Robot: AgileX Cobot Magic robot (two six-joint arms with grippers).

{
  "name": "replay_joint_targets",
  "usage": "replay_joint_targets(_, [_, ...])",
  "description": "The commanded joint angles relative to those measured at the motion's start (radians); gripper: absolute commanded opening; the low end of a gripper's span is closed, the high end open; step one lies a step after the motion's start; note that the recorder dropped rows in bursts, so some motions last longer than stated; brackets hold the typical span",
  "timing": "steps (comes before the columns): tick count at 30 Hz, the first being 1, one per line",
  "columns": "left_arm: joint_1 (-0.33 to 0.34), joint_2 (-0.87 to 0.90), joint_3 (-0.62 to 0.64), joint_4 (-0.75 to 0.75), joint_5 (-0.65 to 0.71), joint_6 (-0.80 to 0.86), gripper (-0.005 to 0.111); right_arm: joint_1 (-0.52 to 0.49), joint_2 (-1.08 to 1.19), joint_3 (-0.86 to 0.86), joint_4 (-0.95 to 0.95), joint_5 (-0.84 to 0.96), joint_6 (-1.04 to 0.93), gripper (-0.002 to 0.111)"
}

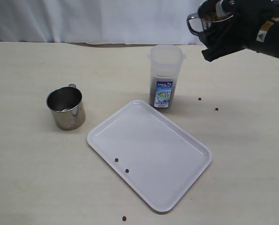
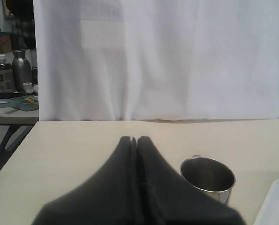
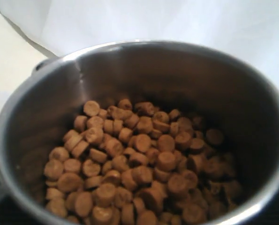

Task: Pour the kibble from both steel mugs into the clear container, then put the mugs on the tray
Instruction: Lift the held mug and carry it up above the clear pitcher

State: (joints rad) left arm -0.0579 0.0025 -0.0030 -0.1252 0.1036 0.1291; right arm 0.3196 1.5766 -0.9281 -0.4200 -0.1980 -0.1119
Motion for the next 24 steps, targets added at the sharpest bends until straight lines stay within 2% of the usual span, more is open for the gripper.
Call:
replay_joint_targets(1, [-0.007, -0.003, 0.003, 0.005, -0.004, -0.002, 0.0, 0.008, 0.01, -0.05, 0.0, 0.028, -0.06, 0.005])
replay_joint_targets(24, [-0.007, -0.003, 0.003, 0.005, -0.01, -0.002, 0.0, 0.045, 0.068, -0.049, 0.023, -0.065, -0.321, 0.005])
